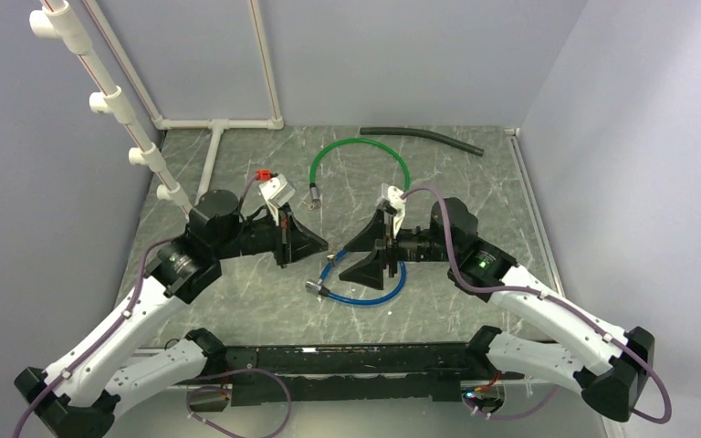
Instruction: Unlock with the key
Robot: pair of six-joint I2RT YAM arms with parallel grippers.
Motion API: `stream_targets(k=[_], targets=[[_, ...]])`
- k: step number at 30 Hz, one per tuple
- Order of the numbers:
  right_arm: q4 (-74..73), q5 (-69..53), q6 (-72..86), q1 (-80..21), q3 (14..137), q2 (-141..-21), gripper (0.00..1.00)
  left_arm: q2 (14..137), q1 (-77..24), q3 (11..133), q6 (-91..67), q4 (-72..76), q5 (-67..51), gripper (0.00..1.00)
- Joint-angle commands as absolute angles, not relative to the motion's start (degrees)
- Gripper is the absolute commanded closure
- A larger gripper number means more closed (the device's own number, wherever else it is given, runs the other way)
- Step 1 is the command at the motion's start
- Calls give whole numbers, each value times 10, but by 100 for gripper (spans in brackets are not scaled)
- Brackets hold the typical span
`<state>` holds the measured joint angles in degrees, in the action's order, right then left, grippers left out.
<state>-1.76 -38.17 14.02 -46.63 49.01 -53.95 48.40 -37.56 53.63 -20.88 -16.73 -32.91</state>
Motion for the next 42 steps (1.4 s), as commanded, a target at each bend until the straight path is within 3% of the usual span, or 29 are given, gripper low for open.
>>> stream_targets(k=[1, 19, 24, 39, 40, 41, 42], targets=[[8, -452, 110, -465, 516, -543, 27, 504, -377, 600, -137, -243, -394, 100], [8, -473, 88, -465, 555, -598, 47, 538, -377, 623, -136, -243, -448, 100], [5, -487, 85, -466, 559, -613, 66, 541, -377, 621, -136, -239, -450, 100], [35, -508, 110, -468, 536, -617, 100, 553, -377, 608, -153, -218, -445, 100], [35, -508, 110, -469, 533, -617, 100, 555, -377, 609, -154, -220, -437, 94], [35, -508, 109, -469, 531, -617, 100, 556, -377, 609, -157, -221, -430, 81], [36, -504, 109, -469, 528, -614, 100, 557, -377, 610, -161, -224, -416, 57]])
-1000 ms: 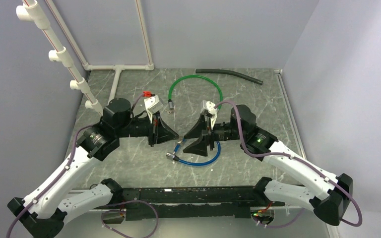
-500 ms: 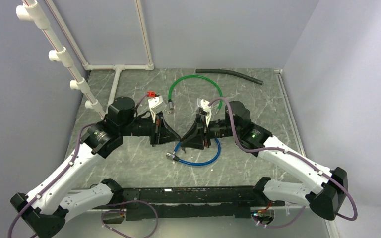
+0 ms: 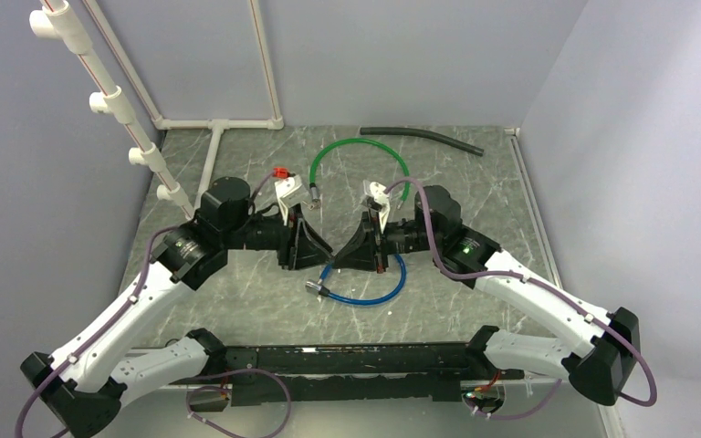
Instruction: Unlock with the key
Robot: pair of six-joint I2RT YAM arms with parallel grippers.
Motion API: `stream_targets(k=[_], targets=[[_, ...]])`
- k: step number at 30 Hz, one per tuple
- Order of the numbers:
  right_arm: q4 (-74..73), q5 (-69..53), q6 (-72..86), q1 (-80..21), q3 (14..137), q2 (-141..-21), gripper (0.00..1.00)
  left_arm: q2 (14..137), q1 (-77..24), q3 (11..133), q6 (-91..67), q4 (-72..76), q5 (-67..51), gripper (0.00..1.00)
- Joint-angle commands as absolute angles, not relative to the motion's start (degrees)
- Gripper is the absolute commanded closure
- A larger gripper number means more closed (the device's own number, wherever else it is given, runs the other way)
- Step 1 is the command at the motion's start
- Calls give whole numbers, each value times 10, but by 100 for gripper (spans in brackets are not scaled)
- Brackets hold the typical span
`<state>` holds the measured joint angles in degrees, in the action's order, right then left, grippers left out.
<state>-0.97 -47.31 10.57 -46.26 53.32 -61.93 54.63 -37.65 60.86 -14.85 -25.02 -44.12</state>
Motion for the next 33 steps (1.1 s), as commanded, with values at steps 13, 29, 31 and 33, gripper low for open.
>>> stream_targets(k=[13, 29, 31, 33], targets=[[-77, -137, 203, -468, 487, -582, 100, 501, -377, 607, -200, -278, -130, 5], [-315, 194, 336, -428, 504, -572, 100, 754, -405, 566, -263, -284, -41, 30], [-313, 189, 335, -419, 498, -571, 100, 794, -421, 571, -264, -278, -39, 35], [-308, 182, 331, -412, 495, -568, 100, 828, -438, 581, -266, -282, -28, 39]])
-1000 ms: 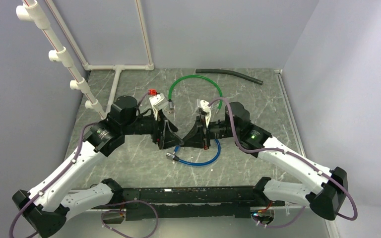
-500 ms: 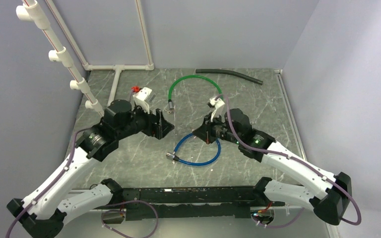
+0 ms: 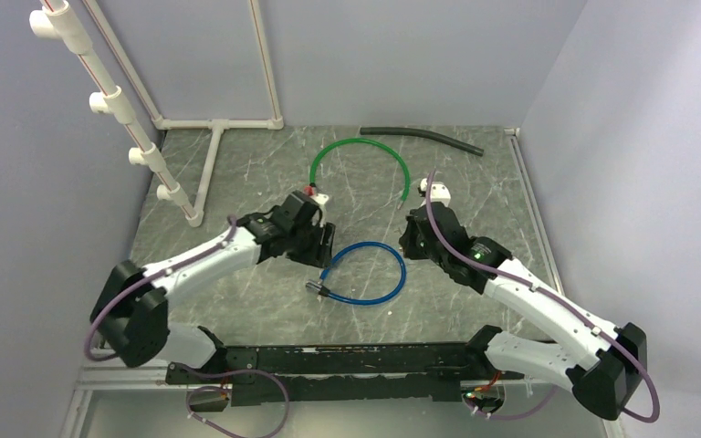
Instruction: Unlock with the key
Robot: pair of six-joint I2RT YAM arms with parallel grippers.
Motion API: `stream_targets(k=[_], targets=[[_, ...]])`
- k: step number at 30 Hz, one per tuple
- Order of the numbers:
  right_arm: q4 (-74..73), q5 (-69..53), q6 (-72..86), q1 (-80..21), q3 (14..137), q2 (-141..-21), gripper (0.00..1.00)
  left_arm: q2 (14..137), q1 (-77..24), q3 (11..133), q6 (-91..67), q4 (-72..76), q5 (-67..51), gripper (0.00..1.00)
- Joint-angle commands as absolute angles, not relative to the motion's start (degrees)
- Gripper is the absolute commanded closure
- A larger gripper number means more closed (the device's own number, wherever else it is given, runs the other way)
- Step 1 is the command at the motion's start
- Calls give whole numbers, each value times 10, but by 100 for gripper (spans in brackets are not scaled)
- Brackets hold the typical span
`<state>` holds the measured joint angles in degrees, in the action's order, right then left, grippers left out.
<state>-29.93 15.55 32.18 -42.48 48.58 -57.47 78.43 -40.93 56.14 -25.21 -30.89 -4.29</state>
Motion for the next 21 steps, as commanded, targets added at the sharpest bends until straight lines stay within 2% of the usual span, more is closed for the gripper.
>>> stream_targets(k=[1, 10, 19, 20, 21], targets=[[-306, 179, 329, -410, 493, -567, 100, 842, -448, 585, -267, -285, -17, 40], [-294, 156, 312, -404, 485, -563, 100, 960, -473, 605, -277, -295, 38, 58], [-294, 149, 303, -403, 482, -550, 100, 1004, -473, 623, -271, -304, 70, 62], [-292, 146, 302, -403, 480, -549, 100, 1005, -473, 622, -267, -301, 70, 65], [-290, 145, 301, -403, 479, -549, 100, 1007, -474, 623, -263, -301, 70, 74]])
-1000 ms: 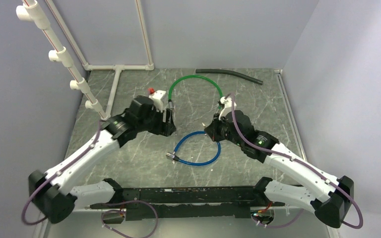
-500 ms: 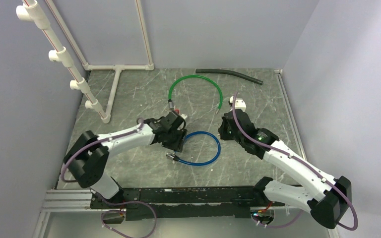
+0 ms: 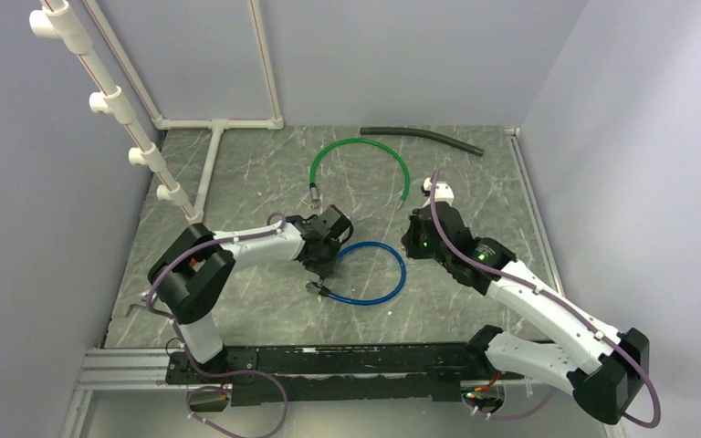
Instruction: Unlock with the key
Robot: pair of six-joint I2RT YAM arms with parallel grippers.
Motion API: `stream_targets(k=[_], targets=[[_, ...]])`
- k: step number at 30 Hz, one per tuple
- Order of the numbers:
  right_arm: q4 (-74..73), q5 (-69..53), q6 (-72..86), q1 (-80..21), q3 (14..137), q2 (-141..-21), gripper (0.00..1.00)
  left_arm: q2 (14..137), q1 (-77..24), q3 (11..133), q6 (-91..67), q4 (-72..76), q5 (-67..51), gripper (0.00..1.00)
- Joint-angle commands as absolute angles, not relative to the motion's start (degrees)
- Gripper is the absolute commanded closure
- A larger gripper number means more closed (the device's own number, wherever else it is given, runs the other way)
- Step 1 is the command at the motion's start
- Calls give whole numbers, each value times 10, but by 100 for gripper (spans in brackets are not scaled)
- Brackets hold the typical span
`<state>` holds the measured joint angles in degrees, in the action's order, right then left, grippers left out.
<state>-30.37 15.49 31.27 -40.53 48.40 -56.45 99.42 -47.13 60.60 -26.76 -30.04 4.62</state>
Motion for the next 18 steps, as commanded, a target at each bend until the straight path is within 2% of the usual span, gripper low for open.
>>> stream_targets(k=[1, 2, 3, 11, 14, 18], targets=[[-289, 144, 301, -402, 479, -550, 100, 1008, -474, 624, -261, -304, 78, 84], [-290, 143, 301, -402, 479, -551, 100, 1008, -474, 627, -258, -309, 91, 97], [-291, 143, 301, -402, 481, -552, 100, 1005, -474, 628, -254, -314, 105, 100], [-281, 143, 296, -400, 521, -565, 100, 923, -481, 677, -252, -379, 280, 100], [-274, 139, 292, -400, 540, -580, 100, 881, -480, 693, -298, -403, 355, 100], [-266, 134, 290, -400, 552, -597, 100, 833, -468, 666, -392, -403, 384, 100]])
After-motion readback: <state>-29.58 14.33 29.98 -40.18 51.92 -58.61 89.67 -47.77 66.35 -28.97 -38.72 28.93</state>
